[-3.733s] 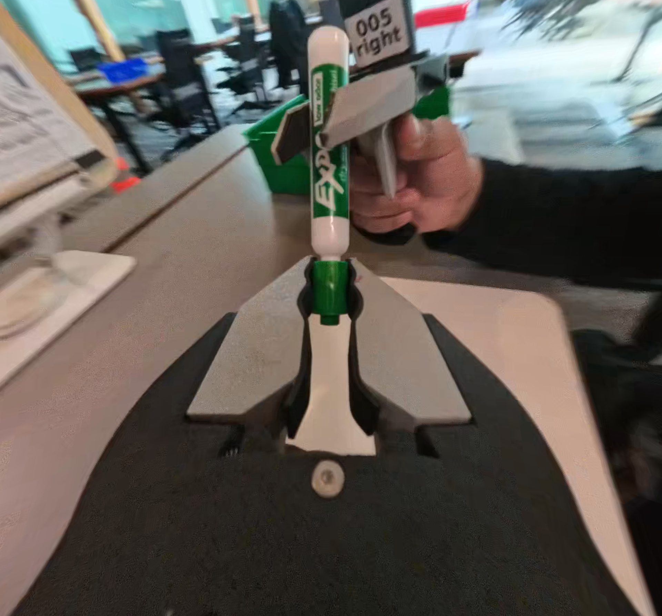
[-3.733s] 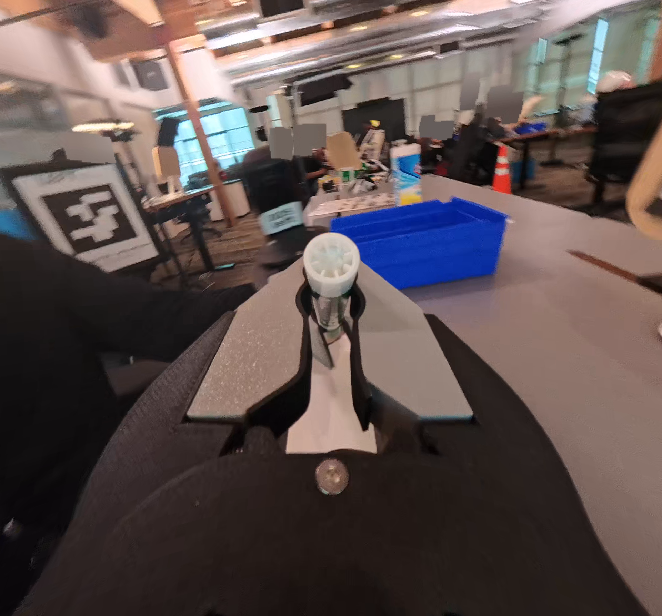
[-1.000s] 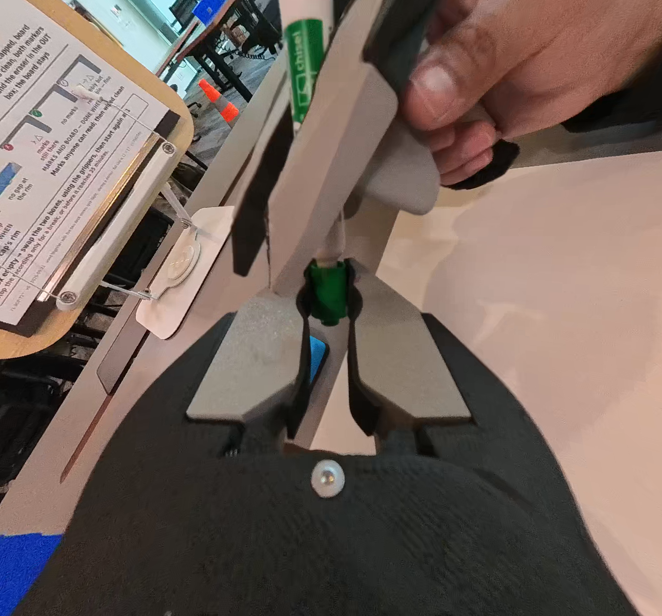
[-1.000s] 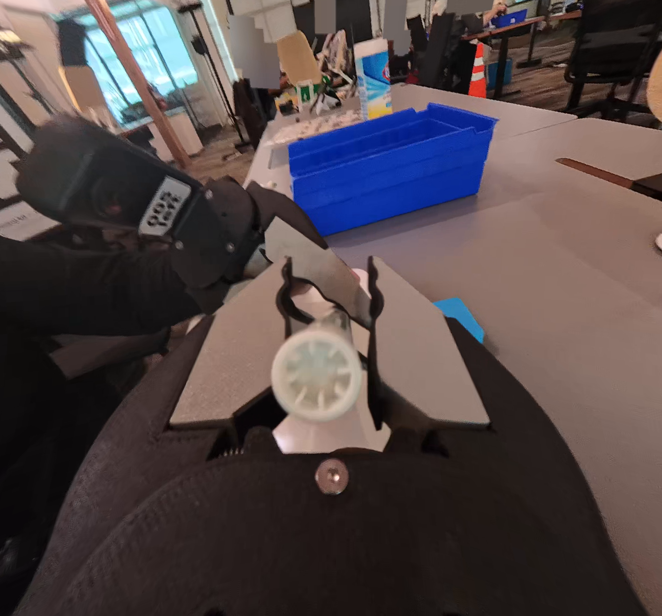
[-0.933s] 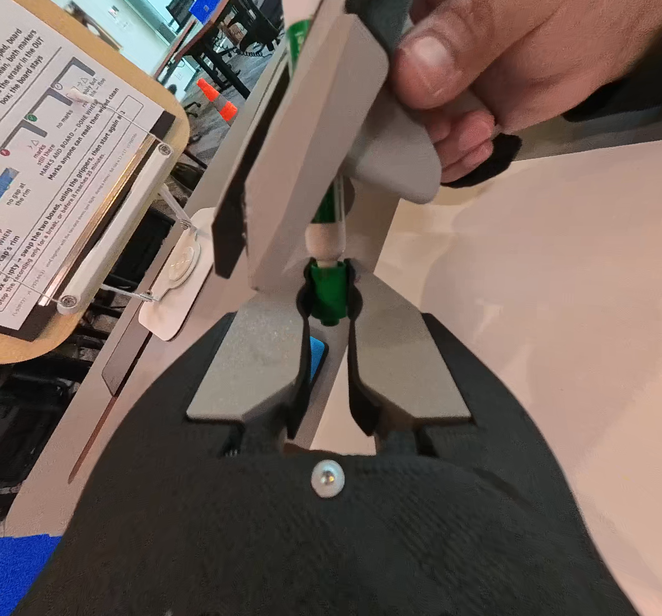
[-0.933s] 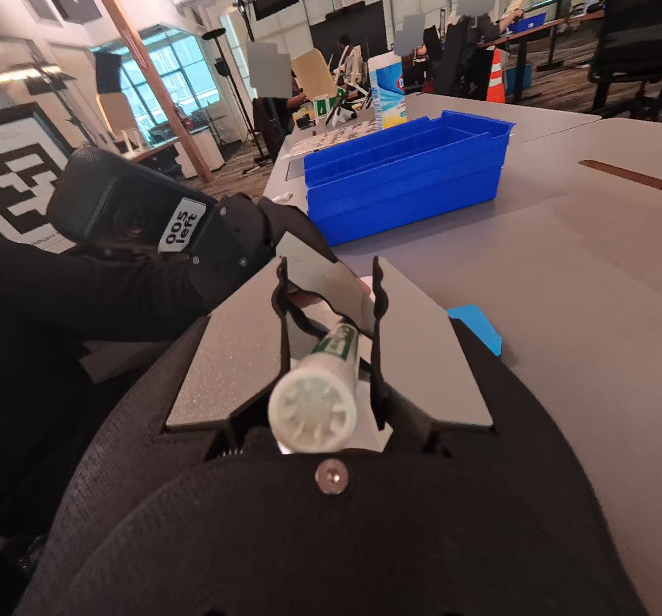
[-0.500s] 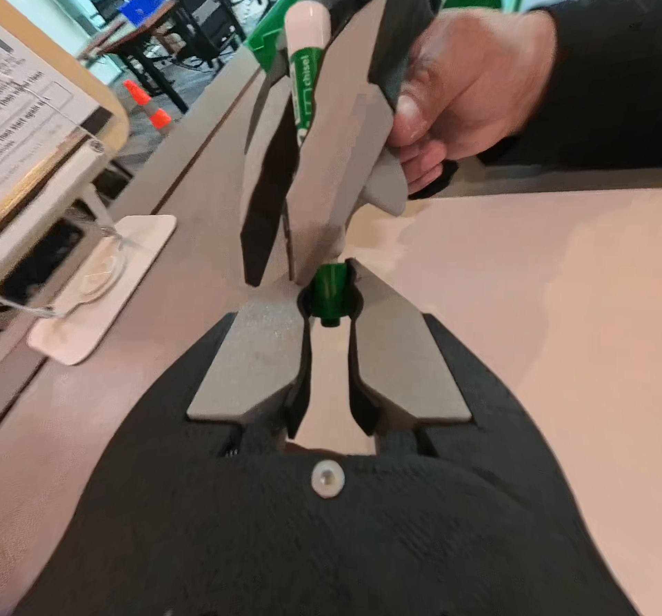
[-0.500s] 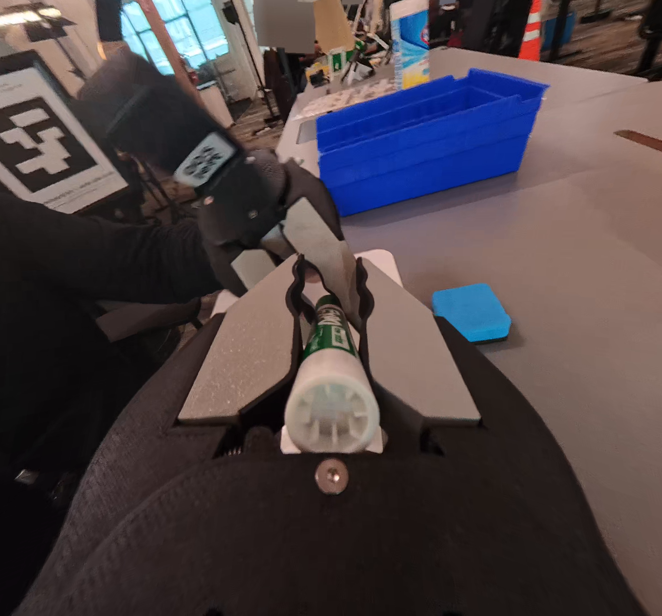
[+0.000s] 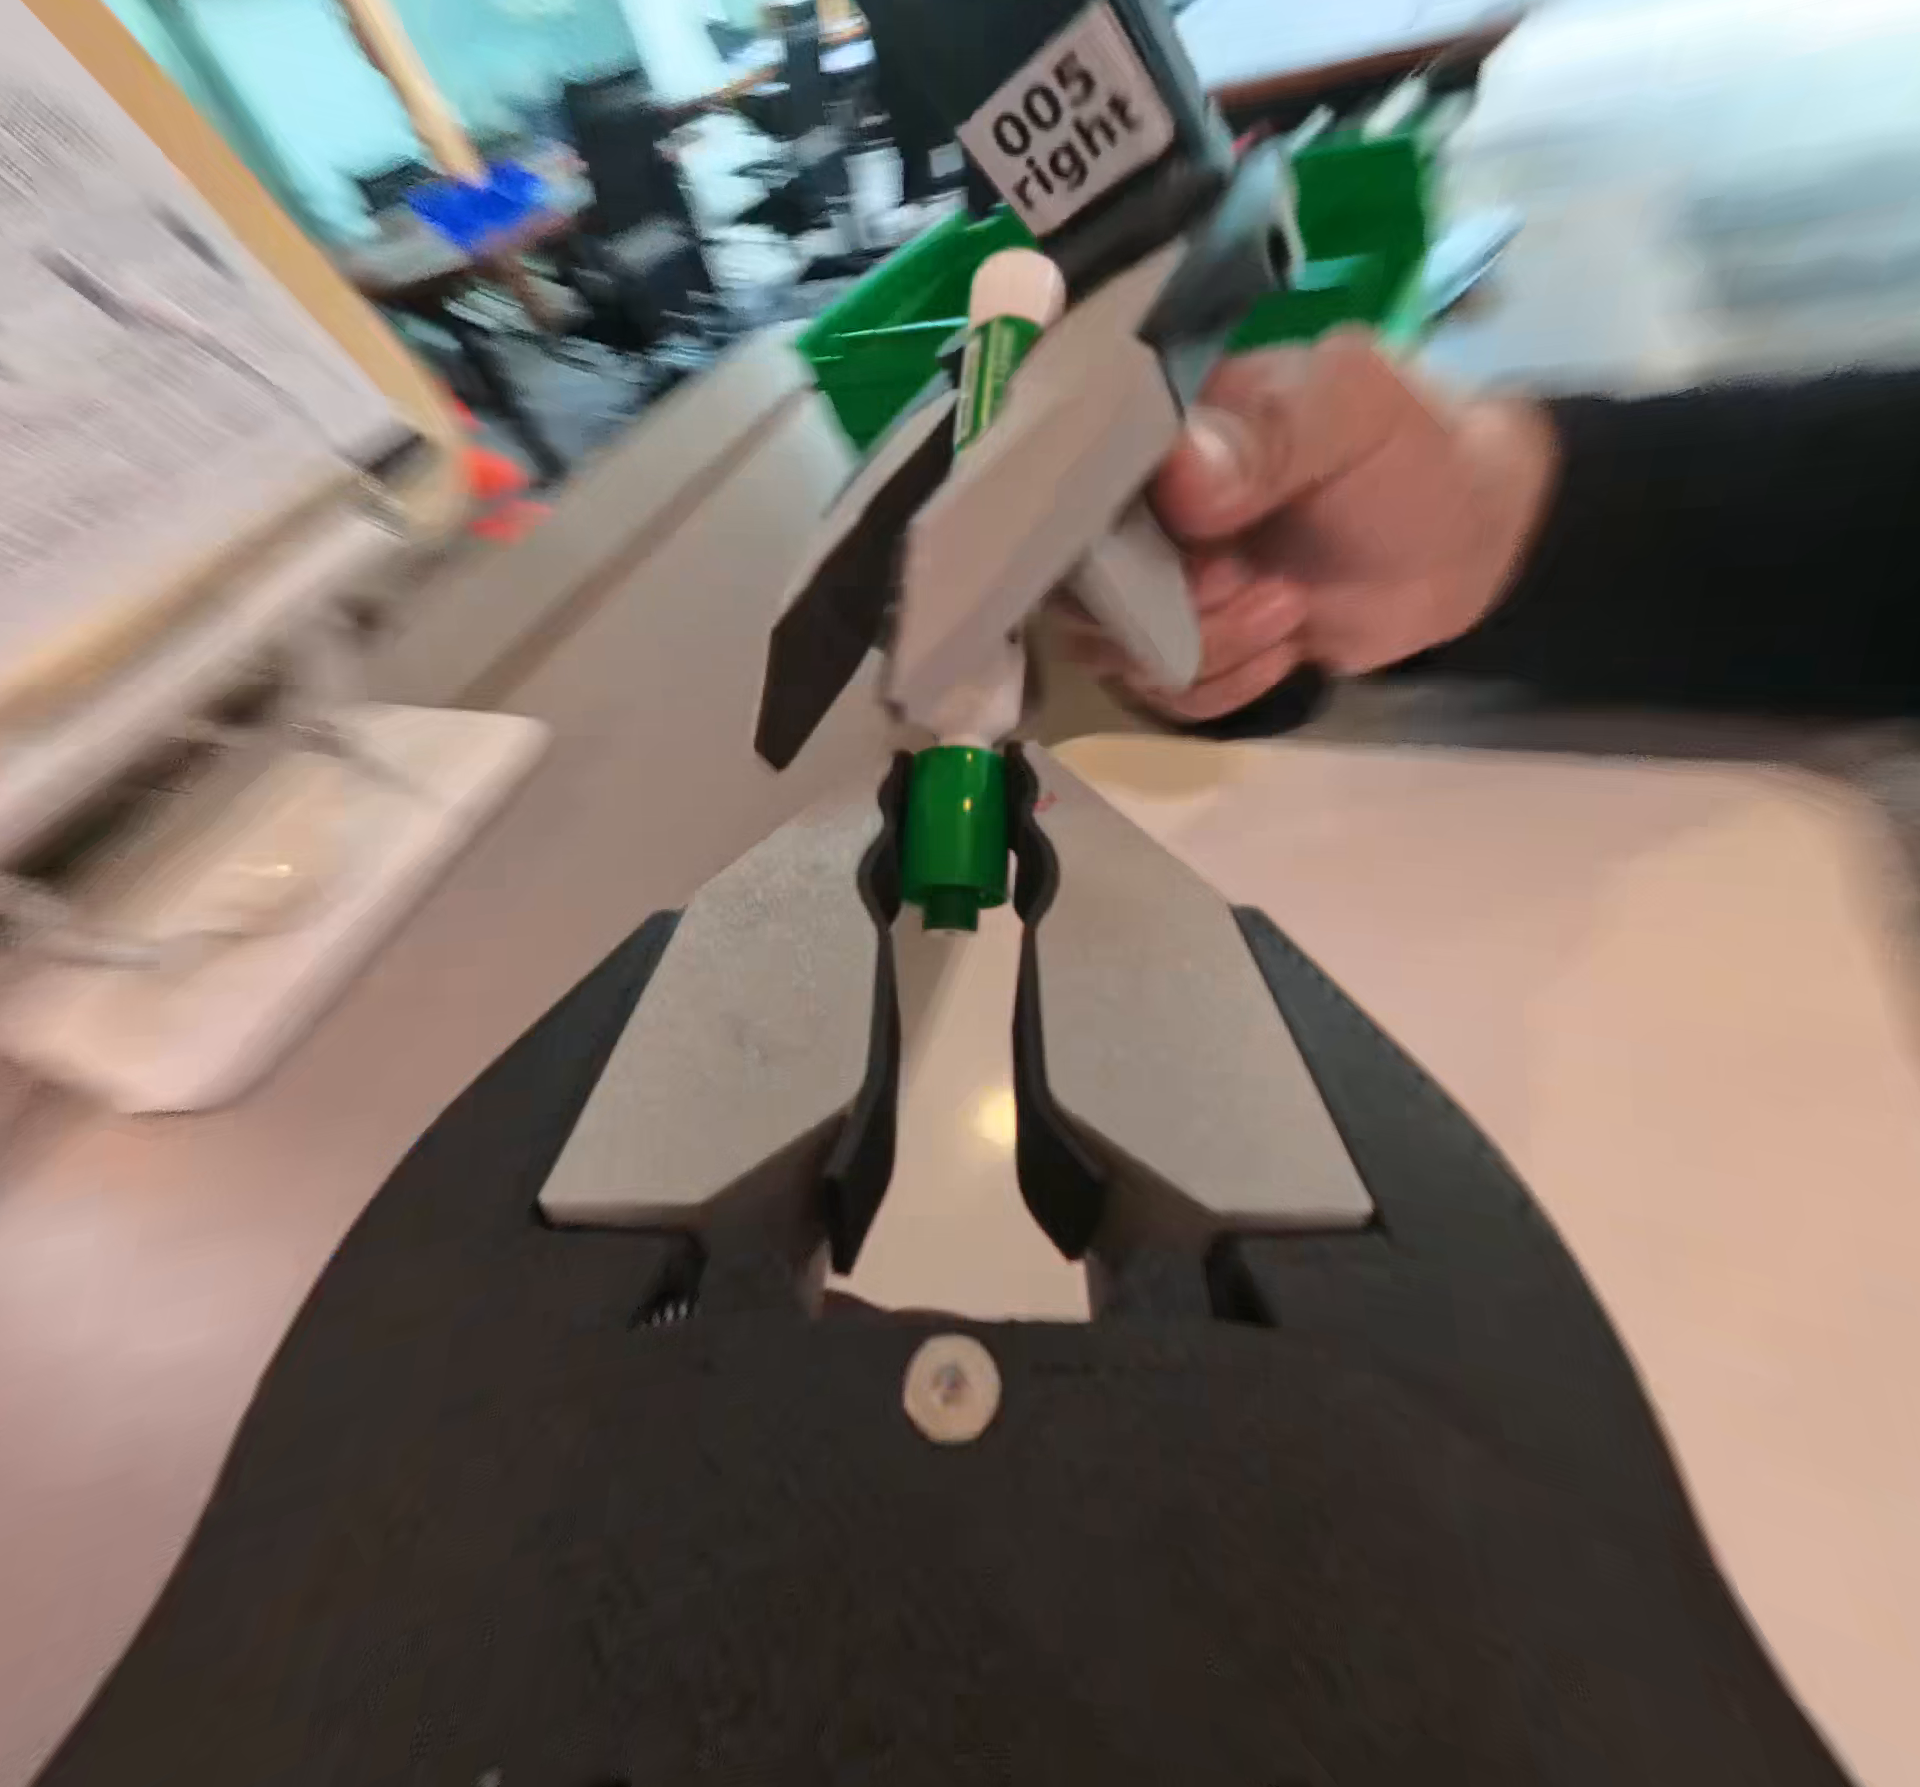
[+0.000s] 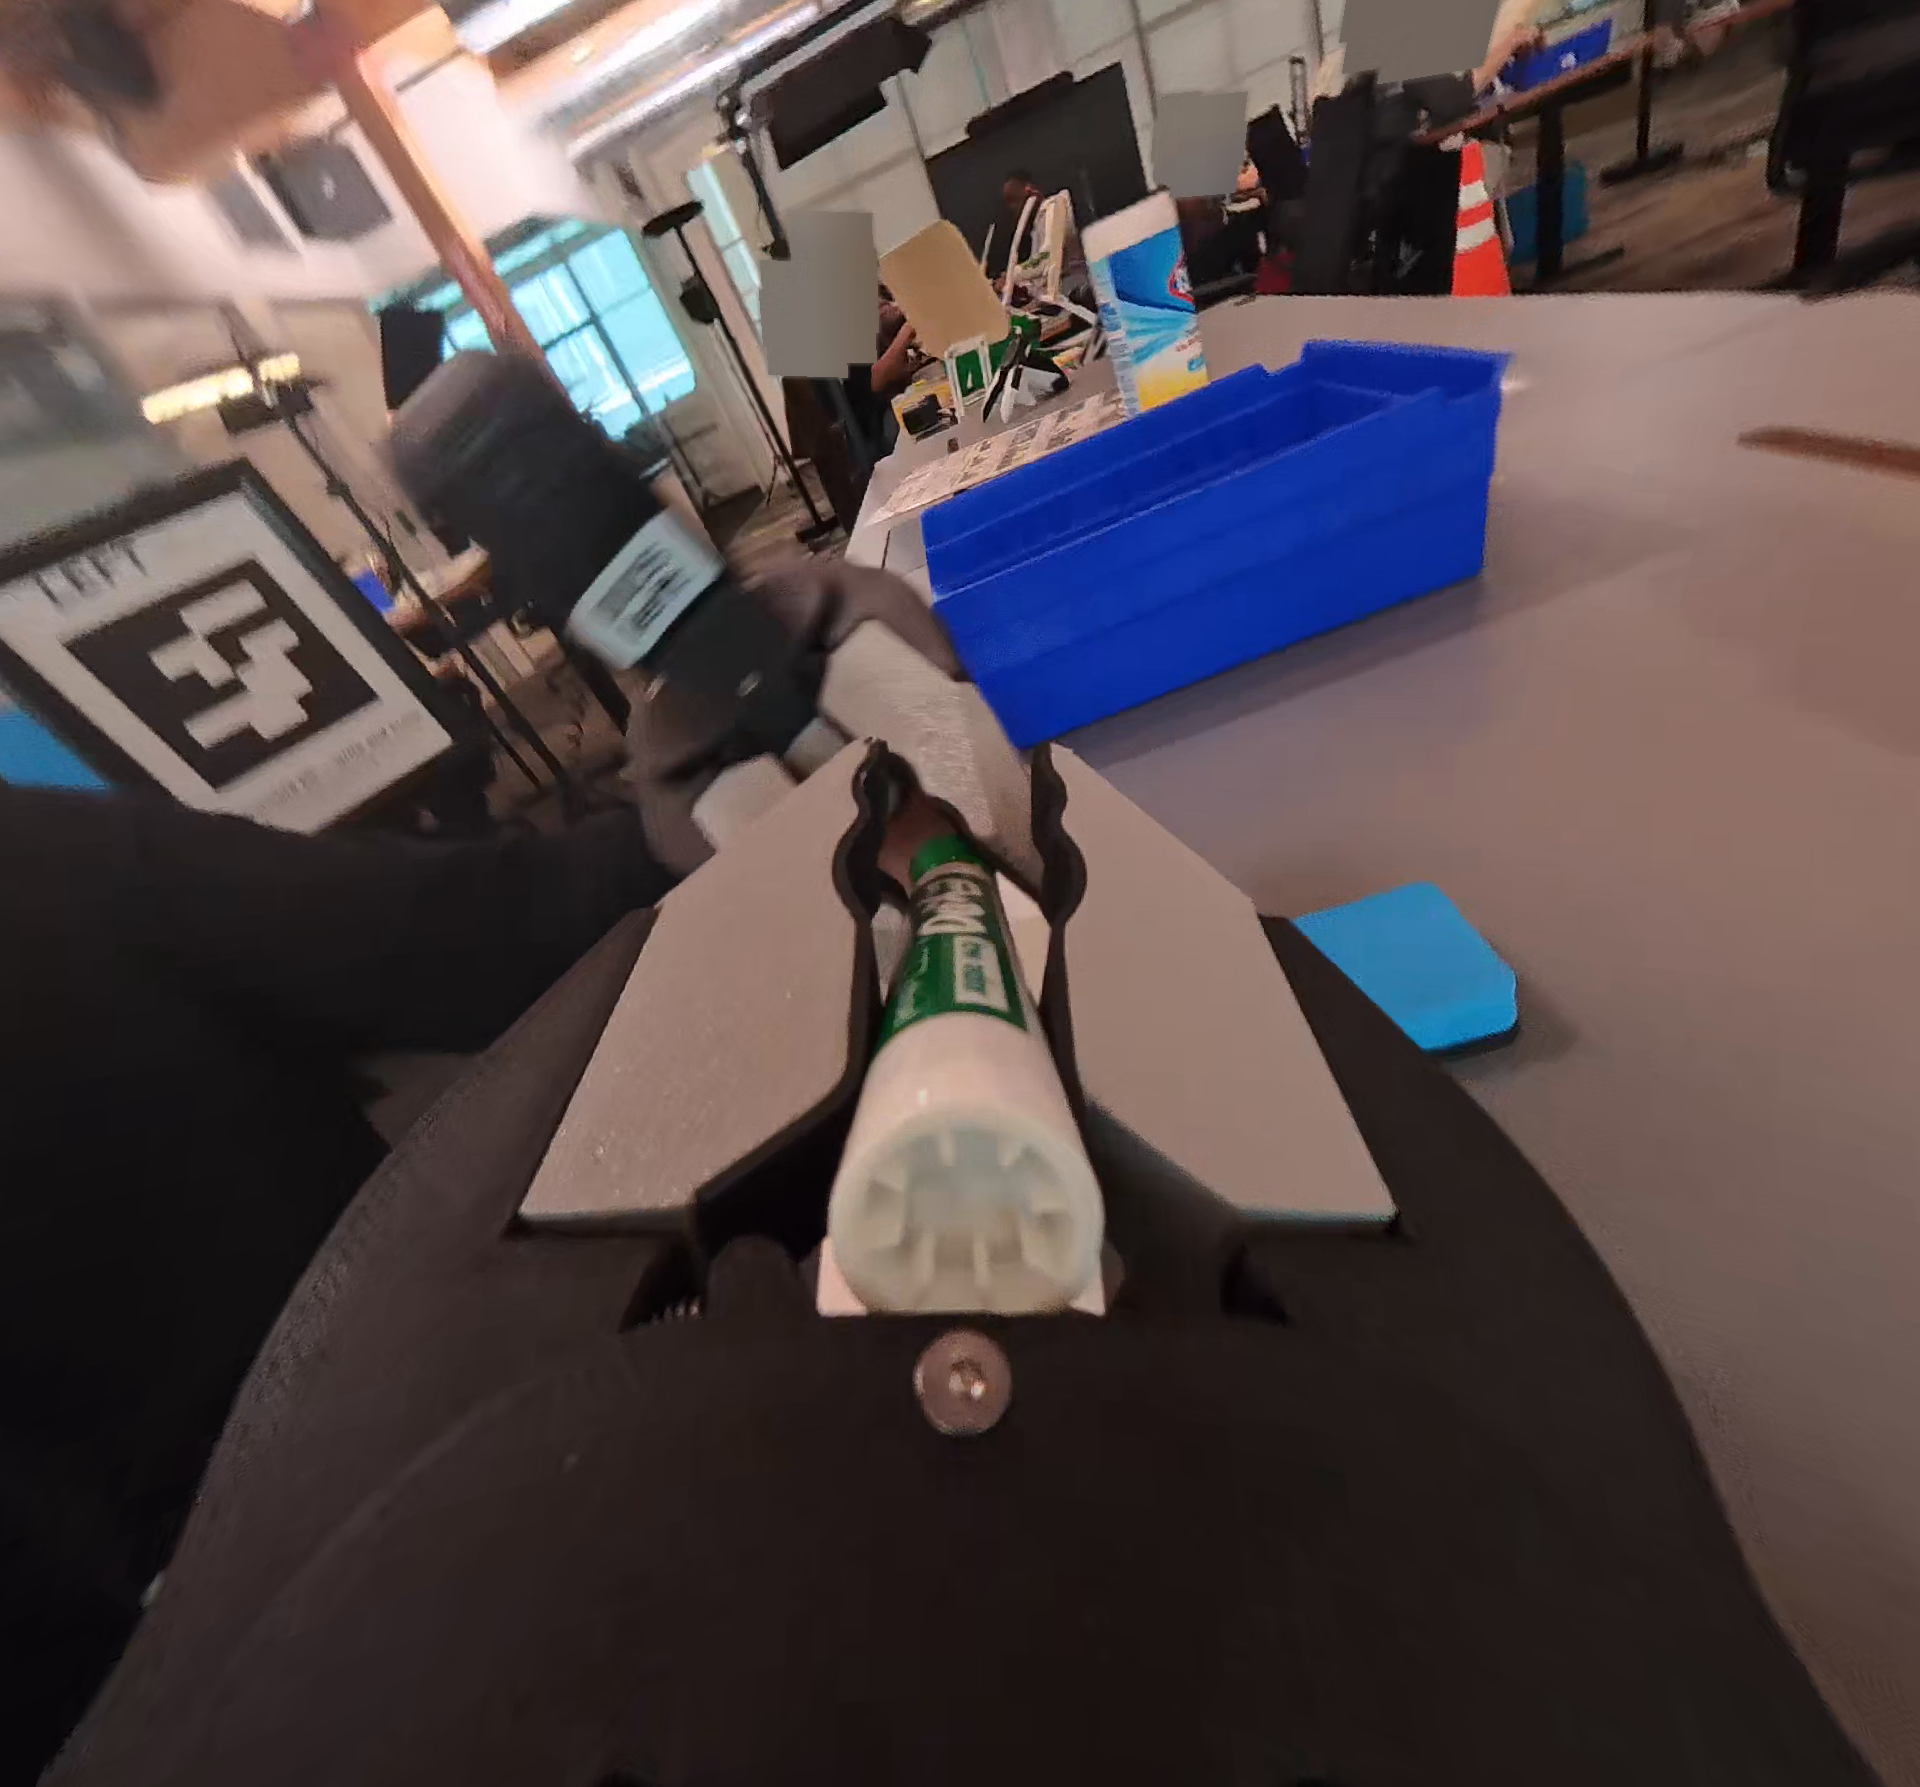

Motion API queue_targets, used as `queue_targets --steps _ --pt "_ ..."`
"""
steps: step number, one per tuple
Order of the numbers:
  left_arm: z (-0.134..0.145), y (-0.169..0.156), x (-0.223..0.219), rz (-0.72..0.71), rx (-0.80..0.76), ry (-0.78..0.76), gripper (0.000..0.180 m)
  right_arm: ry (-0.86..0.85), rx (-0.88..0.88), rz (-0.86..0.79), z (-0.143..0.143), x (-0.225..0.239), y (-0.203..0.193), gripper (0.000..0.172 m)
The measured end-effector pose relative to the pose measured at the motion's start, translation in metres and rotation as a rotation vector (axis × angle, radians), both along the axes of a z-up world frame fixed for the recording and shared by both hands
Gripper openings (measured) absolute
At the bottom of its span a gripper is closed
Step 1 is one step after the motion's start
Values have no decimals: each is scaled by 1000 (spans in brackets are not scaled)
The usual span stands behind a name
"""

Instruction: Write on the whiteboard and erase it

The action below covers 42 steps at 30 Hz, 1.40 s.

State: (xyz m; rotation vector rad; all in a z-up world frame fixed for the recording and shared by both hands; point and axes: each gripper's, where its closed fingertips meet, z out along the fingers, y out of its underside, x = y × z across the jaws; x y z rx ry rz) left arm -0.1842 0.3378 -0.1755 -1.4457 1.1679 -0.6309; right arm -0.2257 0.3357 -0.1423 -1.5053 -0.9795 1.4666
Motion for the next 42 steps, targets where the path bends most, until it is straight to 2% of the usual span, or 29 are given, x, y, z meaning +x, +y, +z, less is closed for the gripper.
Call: queue_targets --steps 1,3,4,6,7,10,13,17,21,25,29,33,37,40,42 --pt "-2 9 -2 90 179 96 15 10 -61 -23 -2 3 7 27" --pt "-1 24 -13 253 581 312 15 153 -211 -13 11 21 18 26" --pt "-4 19 -10 239 652 356 15 196 -236 13 16 29 19 27" --pt "-18 8 4 124 442 281 15 9 -73 -77 -1 29 23 27" --pt "-24 12 5 122 347 271 15 -34 1 -103 -3 27 22 28" --pt "-43 39 -14 219 271 361 15 -39 45 -132 0 24 22 28" --pt "-67 47 -29 202 120 383 15 -39 93 -150 1 25 24 29" --pt "-64 54 -35 200 74 308 15 -27 90 -211 1 36 36 29" --pt "-70 72 -53 336 80 380 15 -12 67 -268 1 47 49 29" --pt "-55 83 -71 413 40 297 15 32 8 -266 1 52 54 30" --pt "-42 85 -79 417 42 210 15 15 8 -206 -7 44 48 29" --pt "-36 91 -88 454 8 144 15 -80 12 -79 -25 23 29 30" --pt "-47 75 -83 331 -140 145 15 -147 28 -29 -40 9 19 30" --pt "-30 42 -76 180 -260 20 15 -164 32 -35 -45 8 20 30" --pt "-23 7 -74 51 -337 4 15 -155 21 -40 -44 9 22 30"
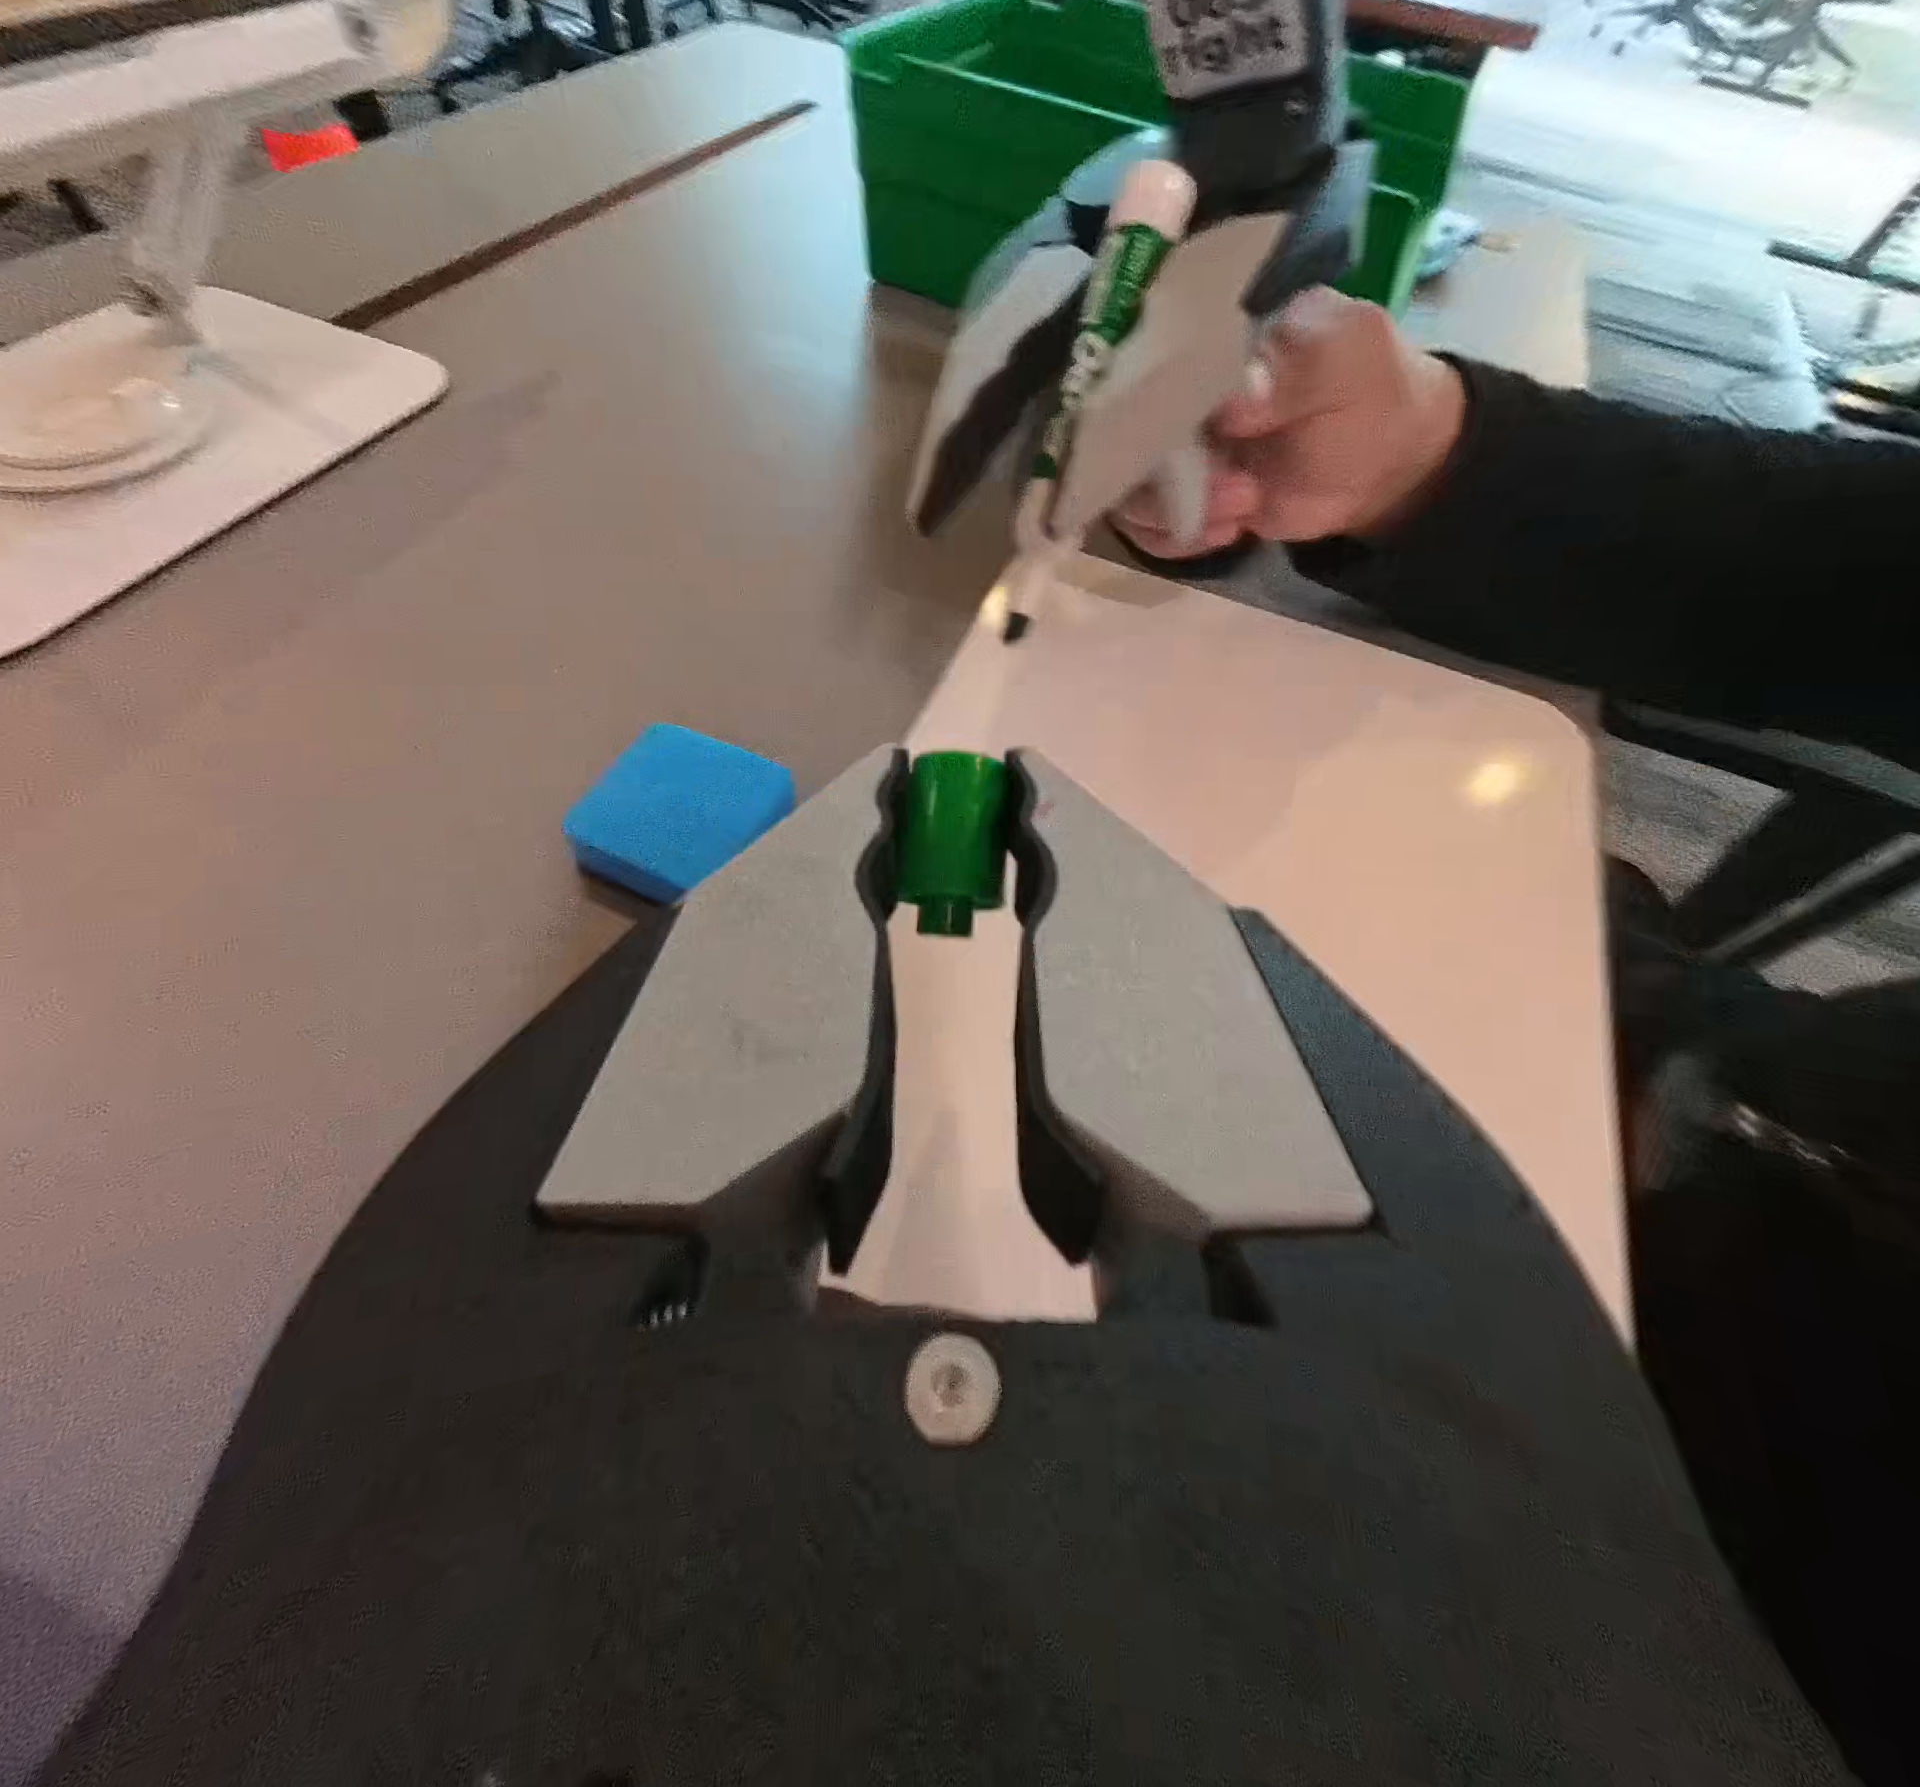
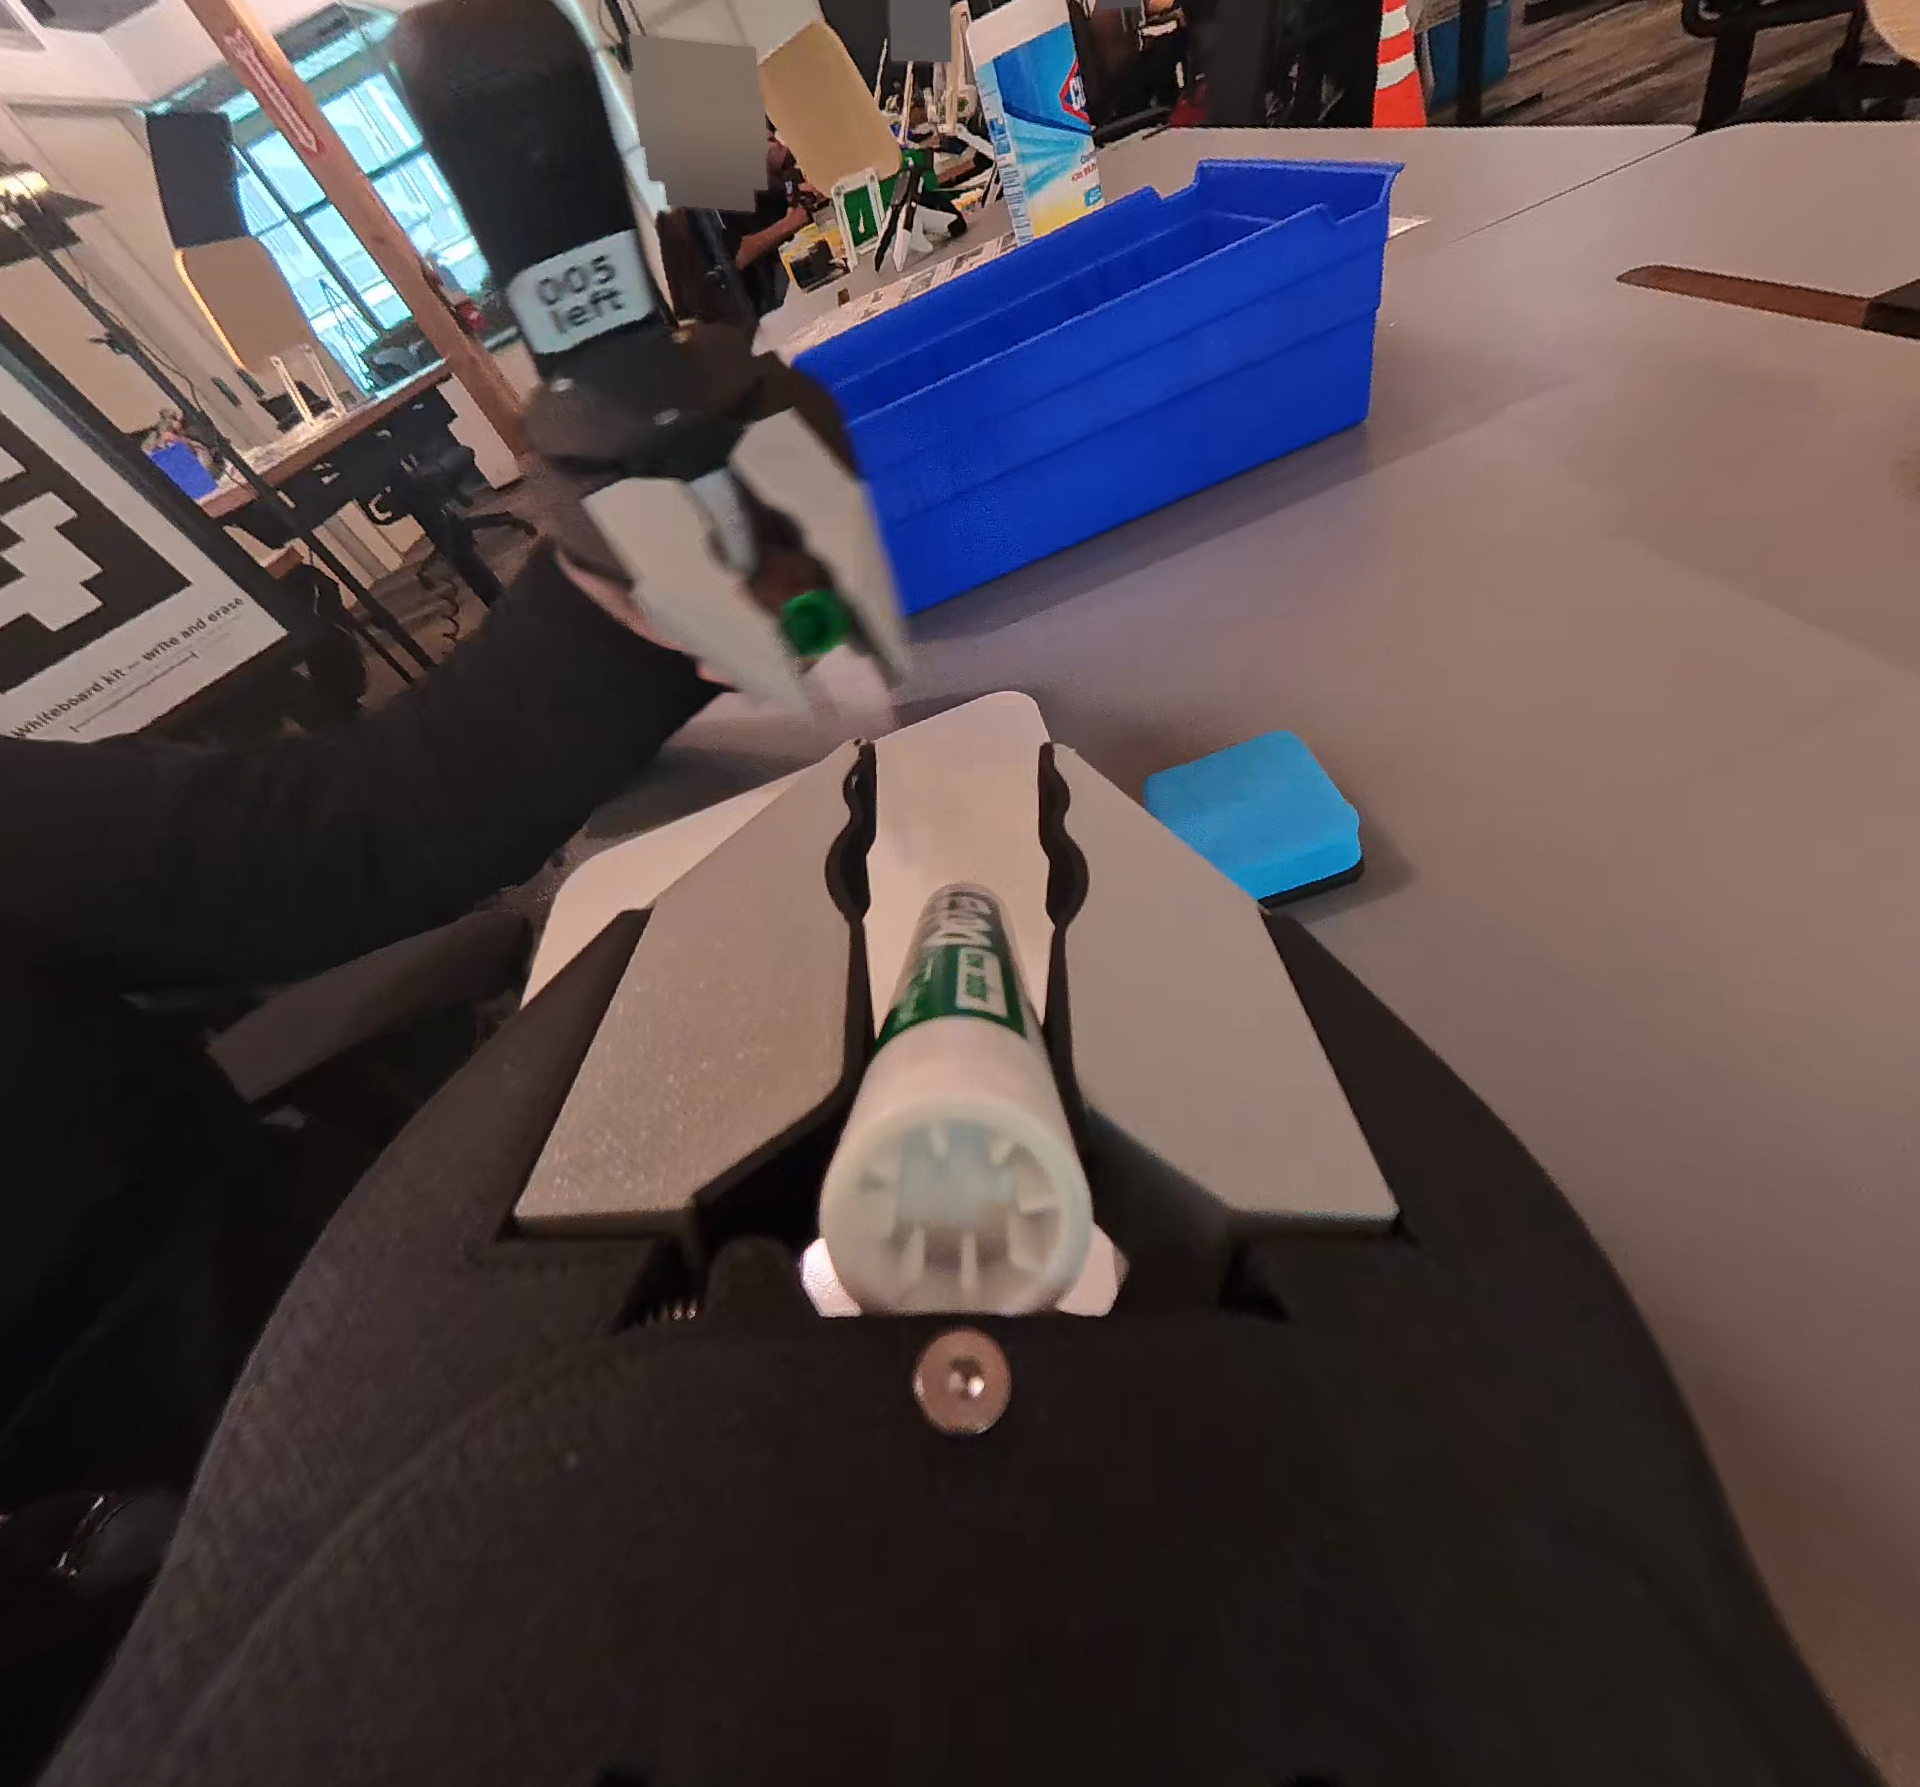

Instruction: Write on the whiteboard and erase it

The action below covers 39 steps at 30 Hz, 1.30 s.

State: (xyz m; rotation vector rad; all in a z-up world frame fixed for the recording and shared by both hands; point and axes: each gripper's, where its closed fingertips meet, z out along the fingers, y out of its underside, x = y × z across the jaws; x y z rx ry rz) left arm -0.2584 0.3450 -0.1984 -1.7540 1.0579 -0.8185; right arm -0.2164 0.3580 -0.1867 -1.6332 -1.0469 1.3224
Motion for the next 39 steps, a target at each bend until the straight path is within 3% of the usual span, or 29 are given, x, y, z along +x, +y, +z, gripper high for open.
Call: queue_targets --steps 4,9,11,15,19,25,32,39 --pt "-12 -91 -1 -220 -48 155 16 35 -17 1 7 3 1 30" --pt "-54 -146 -24 -209 -50 371 16 46 -18 27 8 -1 -7 30" --pt "-63 -168 -36 -244 -107 361 15 35 -23 26 4 -3 -8 30" --pt "-50 -204 -38 -261 -133 243 15 24 -33 23 -2 -2 -9 30" --pt "-61 -211 -28 -219 -68 323 15 72 -56 25 5 0 -8 30" --pt "-90 -192 -18 -177 -63 423 15 103 -62 8 11 7 -5 29" --pt "-90 -178 -7 -153 -77 366 16 97 -59 26 12 6 -9 30" --pt "-72 -192 -4 -193 -34 336 15 111 -61 26 15 7 -9 30"
